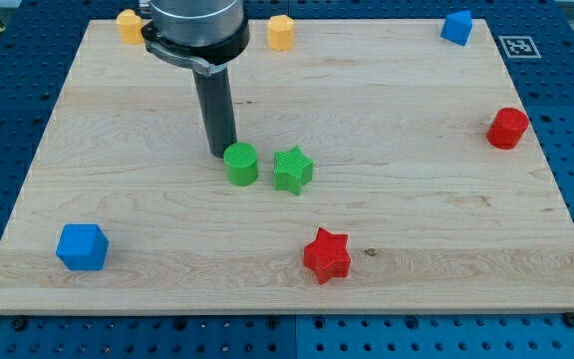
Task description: Slightly move the green circle towards the right
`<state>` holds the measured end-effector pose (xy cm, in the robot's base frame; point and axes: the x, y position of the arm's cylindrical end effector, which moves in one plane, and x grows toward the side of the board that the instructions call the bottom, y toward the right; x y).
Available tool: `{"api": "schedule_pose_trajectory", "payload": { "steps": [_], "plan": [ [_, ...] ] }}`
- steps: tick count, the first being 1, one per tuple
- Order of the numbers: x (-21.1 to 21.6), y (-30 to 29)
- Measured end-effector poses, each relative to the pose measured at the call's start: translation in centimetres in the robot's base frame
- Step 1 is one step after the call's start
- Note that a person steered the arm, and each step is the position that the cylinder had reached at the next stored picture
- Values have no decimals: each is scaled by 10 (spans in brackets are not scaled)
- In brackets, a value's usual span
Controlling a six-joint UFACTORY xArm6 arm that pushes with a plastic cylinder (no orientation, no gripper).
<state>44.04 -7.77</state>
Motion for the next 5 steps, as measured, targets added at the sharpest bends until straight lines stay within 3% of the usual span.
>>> {"api": "schedule_pose_trajectory", "payload": {
  "steps": [2,3,5],
  "plan": [
    [5,-9],
    [14,-47],
    [34,-1]
  ]
}}
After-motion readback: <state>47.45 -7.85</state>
